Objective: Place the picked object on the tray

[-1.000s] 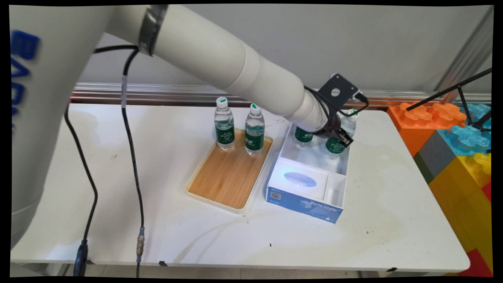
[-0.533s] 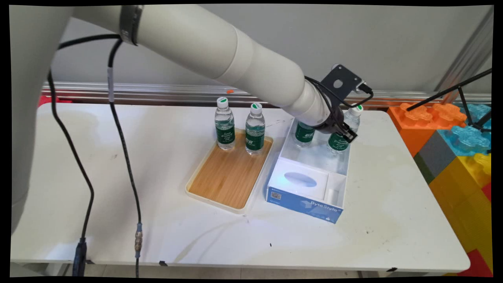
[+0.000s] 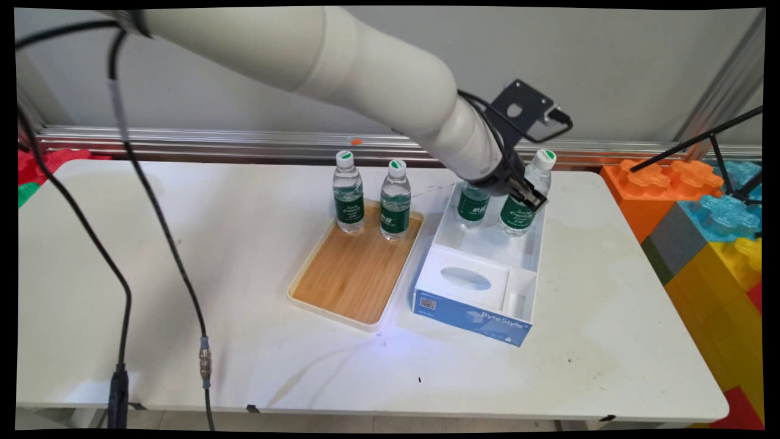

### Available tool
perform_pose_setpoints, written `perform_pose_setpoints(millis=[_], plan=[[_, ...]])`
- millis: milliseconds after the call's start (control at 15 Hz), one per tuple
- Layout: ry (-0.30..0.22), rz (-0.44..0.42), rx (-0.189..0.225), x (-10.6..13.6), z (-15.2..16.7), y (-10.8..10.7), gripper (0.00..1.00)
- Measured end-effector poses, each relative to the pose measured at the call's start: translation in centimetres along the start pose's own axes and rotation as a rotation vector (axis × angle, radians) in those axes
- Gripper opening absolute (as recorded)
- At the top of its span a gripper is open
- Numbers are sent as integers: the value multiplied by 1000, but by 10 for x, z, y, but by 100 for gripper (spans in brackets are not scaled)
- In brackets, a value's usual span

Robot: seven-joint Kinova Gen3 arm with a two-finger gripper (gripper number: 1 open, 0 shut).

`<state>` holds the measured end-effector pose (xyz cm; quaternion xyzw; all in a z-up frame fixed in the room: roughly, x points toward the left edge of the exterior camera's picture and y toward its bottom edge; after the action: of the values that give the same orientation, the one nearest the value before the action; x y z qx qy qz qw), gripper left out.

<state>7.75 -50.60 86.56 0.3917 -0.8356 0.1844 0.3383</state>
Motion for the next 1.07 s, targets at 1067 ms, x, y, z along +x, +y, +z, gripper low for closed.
perform_pose_setpoints(millis=[1067], plan=[[-70,30,-145,-31,-189,-63,0]])
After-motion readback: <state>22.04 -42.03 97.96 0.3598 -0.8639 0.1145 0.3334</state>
